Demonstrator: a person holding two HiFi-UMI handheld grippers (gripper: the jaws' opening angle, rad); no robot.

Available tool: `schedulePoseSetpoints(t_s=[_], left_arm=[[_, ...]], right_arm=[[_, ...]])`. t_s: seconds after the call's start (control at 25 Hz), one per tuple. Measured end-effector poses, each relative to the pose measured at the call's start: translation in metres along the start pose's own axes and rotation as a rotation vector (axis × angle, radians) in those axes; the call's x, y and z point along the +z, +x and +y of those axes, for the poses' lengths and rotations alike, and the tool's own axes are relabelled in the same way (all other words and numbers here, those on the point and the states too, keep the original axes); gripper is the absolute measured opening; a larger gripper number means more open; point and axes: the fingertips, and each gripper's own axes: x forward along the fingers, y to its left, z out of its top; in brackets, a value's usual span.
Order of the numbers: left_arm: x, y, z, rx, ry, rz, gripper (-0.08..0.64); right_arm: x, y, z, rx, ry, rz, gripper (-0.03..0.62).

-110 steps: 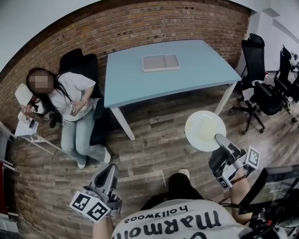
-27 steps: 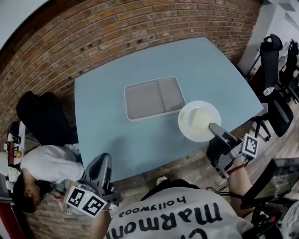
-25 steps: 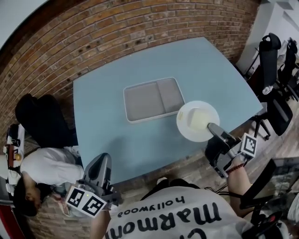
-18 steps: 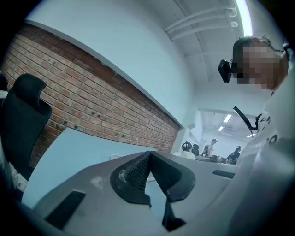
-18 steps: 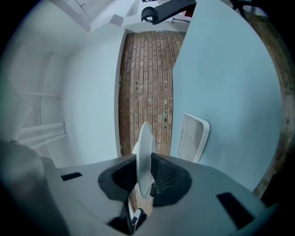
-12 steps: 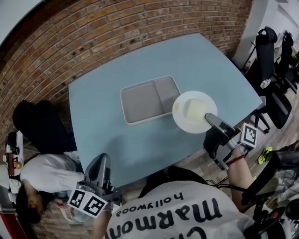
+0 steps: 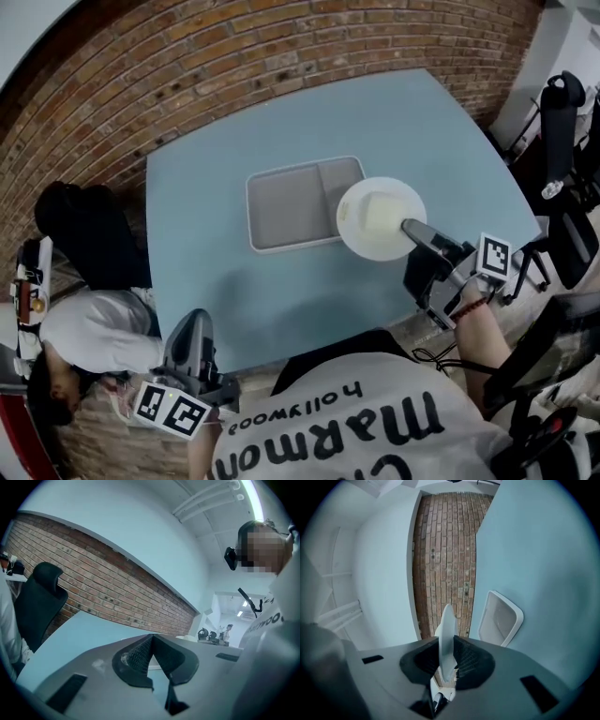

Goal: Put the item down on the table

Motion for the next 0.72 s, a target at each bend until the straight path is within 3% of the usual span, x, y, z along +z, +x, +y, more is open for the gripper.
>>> schedulePoseSetpoints(t_s=[0.32,0.56,0.72], left_arm=[[-0.008,0.012,-0.024,0.104,0.005,0.018,0.008],[-0.025,0.005,-0.033,0.204,-0.010,0.014,0.007],[-0.041,-0.001,-0.042,0.266,-0.024,0.021,0.008]], right_arm=[[0.040,0.013,-0.027,-0.051,0.023,0.078,0.063],[0.058,0.017,-0.055,-0.113,-0.105,0.192,0.063],[0.062,0.027,-0.079,-0.146,-0.114,0.260,0.063]])
